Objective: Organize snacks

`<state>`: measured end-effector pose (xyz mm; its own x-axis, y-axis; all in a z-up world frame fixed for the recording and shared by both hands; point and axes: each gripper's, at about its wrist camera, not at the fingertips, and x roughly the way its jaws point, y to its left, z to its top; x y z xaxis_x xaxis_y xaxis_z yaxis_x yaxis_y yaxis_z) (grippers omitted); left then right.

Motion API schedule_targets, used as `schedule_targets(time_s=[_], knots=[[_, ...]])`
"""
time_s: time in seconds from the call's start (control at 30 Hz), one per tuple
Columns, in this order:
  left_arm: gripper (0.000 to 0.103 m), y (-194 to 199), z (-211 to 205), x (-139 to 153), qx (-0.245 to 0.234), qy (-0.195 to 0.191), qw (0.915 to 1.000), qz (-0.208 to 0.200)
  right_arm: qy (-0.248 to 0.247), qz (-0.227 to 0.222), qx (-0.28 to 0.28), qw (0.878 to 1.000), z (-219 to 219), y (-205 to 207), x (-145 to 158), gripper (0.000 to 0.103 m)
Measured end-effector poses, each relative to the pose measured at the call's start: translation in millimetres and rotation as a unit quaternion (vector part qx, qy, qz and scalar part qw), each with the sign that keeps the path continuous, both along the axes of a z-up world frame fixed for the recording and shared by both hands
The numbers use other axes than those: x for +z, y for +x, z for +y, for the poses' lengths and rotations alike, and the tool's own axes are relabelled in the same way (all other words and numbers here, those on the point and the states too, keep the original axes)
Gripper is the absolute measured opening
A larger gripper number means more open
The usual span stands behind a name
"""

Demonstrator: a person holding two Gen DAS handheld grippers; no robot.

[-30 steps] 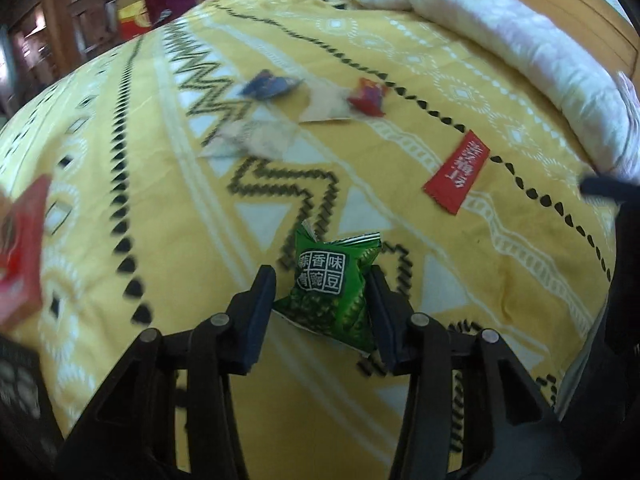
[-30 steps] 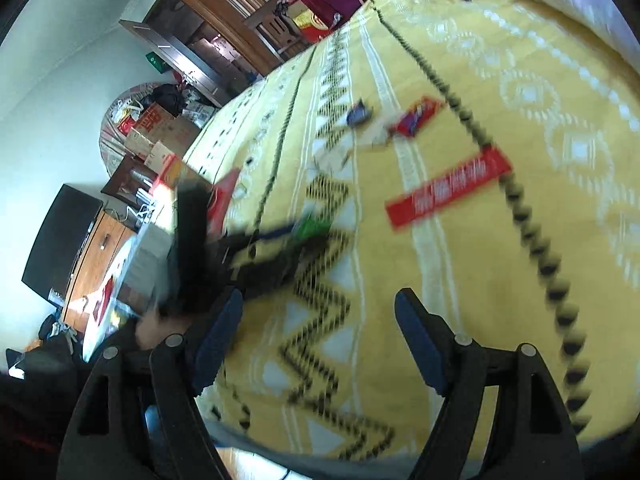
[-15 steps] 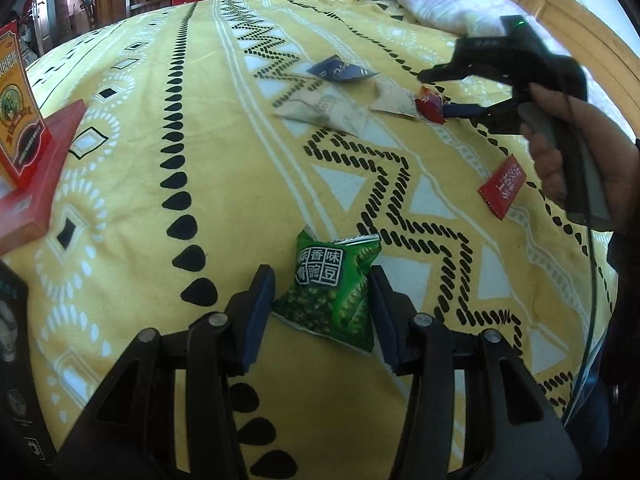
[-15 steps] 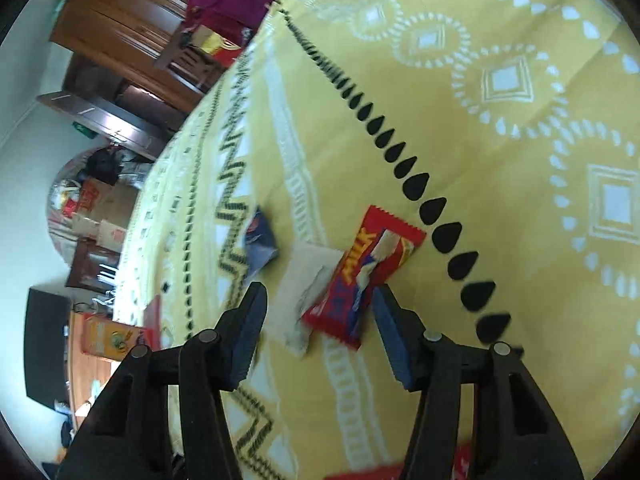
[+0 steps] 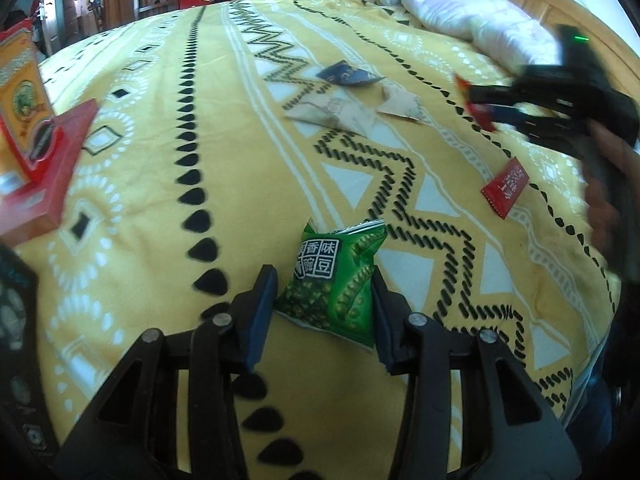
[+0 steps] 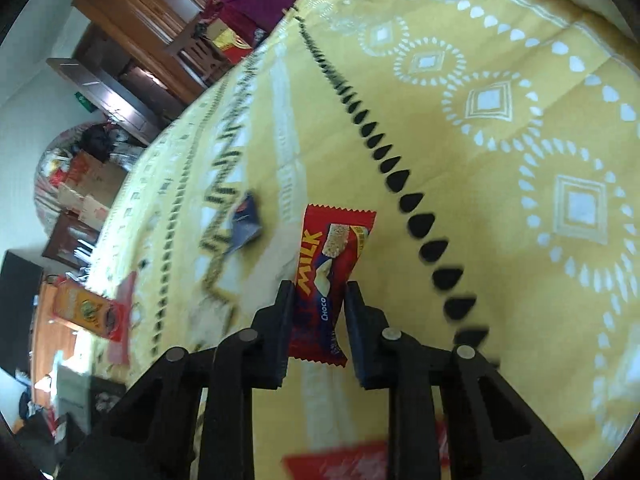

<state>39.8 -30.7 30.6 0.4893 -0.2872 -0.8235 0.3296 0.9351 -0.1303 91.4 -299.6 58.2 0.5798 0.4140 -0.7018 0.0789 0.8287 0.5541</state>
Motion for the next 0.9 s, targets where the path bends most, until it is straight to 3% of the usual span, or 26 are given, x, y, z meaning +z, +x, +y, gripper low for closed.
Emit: schedule_targets(time_s=[0.13,0.3,0.37,0.53,0.9], knots=[[0.044,-12,12,4,0.016,0.023,0.9996,0.004,-0.007,0.012,0.087,0.996,47,-59,16,0.028],[0.046,-17,23,-3,0.037,0.023,0.9990,0.013,-0.074,0.053,0.164,0.982,101,-112,-5,0.029],[0.046,-18,20,-4,0.037,0.033,0.9988,0.003,-0.082,0.064,0.165,0.981,105,-118,-18,0.030],[0.059,-21,13,-10,0.038,0.060,0.9973,-0.021,-0.091,0.054,0.145,0.984,102,-120,-25,0.034],[0.061,-21,13,-13,0.042,0.063,0.9967,-0.028,-0.102,0.042,0.146,0.983,106,-118,-30,0.034]])
